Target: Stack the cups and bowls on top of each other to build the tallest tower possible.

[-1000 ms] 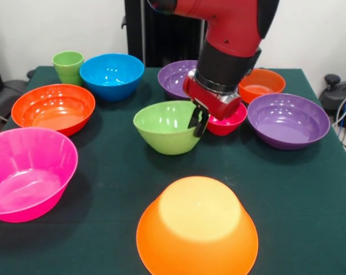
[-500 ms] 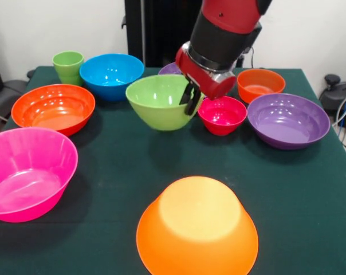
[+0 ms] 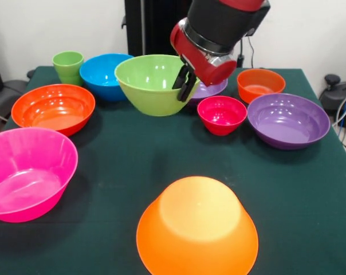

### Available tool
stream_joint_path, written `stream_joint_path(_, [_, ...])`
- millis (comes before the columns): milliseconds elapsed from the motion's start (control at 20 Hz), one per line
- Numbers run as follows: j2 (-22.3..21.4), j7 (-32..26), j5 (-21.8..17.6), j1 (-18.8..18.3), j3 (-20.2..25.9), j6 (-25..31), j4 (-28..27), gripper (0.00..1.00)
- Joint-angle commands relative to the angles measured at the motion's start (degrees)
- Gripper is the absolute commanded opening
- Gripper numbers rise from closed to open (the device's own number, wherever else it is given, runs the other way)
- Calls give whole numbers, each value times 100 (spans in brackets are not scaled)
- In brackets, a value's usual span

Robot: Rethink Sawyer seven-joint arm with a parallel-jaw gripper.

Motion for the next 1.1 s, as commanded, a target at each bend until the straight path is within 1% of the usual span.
stream_joint_path(50, [432,-1157,-132,3,587,928,-1281,0])
stream_joint_path(400, [1051,-1320,-153,-42,740,1755,-2588,0])
stream_joint_path(550, [1386,-1365,-154,-36,840,2143,-3255,0])
stream_joint_path(750, [1871,-1384,-255,49,936,2658,-4198,0])
stream_joint_path(1100, [2641,-1337,-419,177,1124,3413,-5625,0])
